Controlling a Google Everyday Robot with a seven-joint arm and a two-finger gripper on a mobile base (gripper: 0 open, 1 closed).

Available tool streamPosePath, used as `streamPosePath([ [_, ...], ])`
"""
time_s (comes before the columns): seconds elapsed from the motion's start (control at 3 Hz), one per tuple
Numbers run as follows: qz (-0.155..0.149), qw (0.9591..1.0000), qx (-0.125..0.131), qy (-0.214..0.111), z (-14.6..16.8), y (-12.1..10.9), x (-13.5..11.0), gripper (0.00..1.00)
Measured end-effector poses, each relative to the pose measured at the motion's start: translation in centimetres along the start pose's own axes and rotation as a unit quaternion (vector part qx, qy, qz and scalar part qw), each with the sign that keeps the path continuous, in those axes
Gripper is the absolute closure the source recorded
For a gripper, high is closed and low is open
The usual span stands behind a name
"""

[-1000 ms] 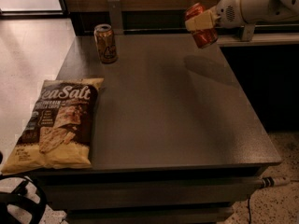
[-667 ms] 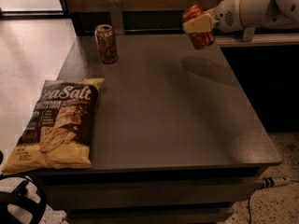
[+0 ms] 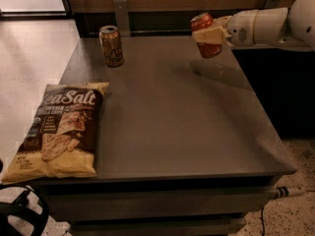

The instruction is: Place coke can upright

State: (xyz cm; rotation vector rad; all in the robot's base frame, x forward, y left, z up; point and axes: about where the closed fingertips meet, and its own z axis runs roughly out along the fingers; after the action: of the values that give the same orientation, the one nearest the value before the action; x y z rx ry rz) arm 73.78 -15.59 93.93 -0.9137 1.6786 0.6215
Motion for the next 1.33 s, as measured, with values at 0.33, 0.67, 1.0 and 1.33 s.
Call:
streamPosePath([
  [0.33, -0.001, 0.9994, -0.012, -0.032, -0.1, -0.2, 1.2, 1.00],
  [0.67, 0.004, 0.9982, -0.023, -0.056, 0.0, -0.4, 2.2, 1.00],
  [1.0, 0.008, 0.9968, -0.033, -0.072, 0.2, -0.6, 2.8, 1.00],
  [1.33, 0.010, 0.9954, -0.045, -0.085, 0.7, -0.7, 3.3, 1.00],
])
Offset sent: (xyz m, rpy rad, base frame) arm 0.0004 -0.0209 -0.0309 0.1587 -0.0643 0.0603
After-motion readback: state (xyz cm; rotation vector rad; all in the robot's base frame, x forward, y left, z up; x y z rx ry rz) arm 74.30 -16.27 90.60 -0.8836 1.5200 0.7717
